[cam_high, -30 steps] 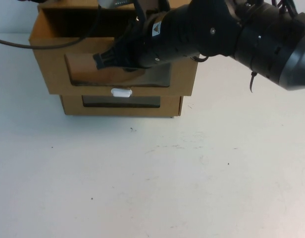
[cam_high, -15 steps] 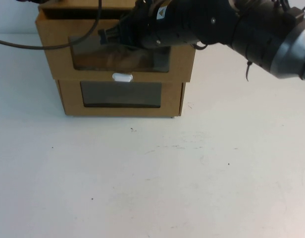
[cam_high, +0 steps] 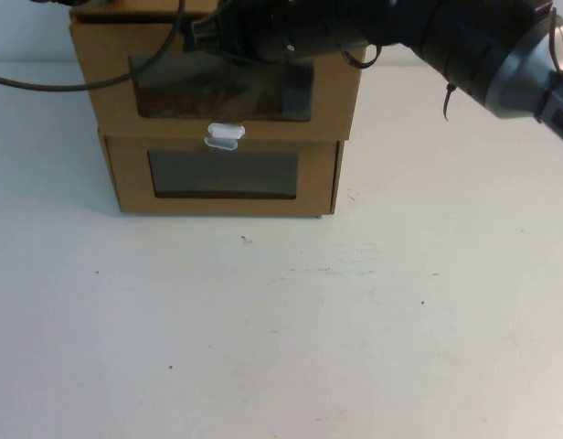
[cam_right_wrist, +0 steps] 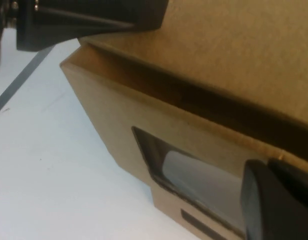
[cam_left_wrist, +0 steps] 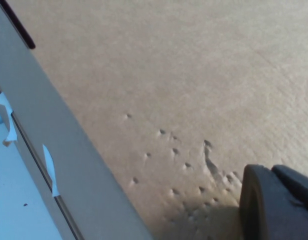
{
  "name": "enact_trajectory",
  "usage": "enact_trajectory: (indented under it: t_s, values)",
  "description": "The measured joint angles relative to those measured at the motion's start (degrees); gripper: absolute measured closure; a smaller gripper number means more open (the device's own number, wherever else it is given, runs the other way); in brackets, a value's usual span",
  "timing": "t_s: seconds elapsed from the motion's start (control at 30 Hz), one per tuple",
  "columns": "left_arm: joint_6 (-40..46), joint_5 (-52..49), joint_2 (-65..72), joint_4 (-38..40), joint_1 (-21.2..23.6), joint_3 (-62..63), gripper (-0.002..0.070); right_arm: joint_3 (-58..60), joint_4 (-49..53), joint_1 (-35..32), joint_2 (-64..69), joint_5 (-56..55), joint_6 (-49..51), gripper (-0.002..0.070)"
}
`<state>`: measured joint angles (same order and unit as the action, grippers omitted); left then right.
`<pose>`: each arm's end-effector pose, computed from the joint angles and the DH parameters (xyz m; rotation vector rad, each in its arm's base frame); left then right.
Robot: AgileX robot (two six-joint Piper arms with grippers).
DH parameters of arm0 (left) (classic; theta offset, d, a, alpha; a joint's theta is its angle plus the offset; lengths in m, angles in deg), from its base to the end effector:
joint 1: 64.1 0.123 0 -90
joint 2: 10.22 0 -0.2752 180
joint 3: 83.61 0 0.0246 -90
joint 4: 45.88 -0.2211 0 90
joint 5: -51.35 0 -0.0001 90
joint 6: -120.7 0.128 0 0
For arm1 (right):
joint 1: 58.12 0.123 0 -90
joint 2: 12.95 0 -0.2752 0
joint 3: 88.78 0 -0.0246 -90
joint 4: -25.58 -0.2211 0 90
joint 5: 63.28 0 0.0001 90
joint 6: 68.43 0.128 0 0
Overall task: Close the shoe box
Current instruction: Close the shoe box with your right arm
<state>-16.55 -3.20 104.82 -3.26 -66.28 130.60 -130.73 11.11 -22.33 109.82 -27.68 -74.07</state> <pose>0.4133 -0.0864 0.3679 0.6243 2.0433 -0.5166 0.3764 0.2944 0.3593 -0.6187 1.9709 0.6070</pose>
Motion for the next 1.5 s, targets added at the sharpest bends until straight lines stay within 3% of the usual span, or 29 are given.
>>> enact_trajectory:
  t_s: [0.9, 1.23, 1.5]
  values:
    - [0.0, 0.0, 0.0, 0.0, 0.0, 0.1, 0.068, -0.6, -2.0, -0.8, 4.1, -7.6, -0.4, 0.0689]
    - [0.0, -1.2, -1.4, -0.4, 0.0, 1.0, 0.068, -3.8, -4.4, -1.2, 2.8, 5.0, -2.4, 0.0689]
    - [-1.9, -4.5, -10.4, -3.5, 0.0, 1.6, 0.068, -4.1, -4.0, -1.2, -4.5, 15.2, -3.0, 0.0689]
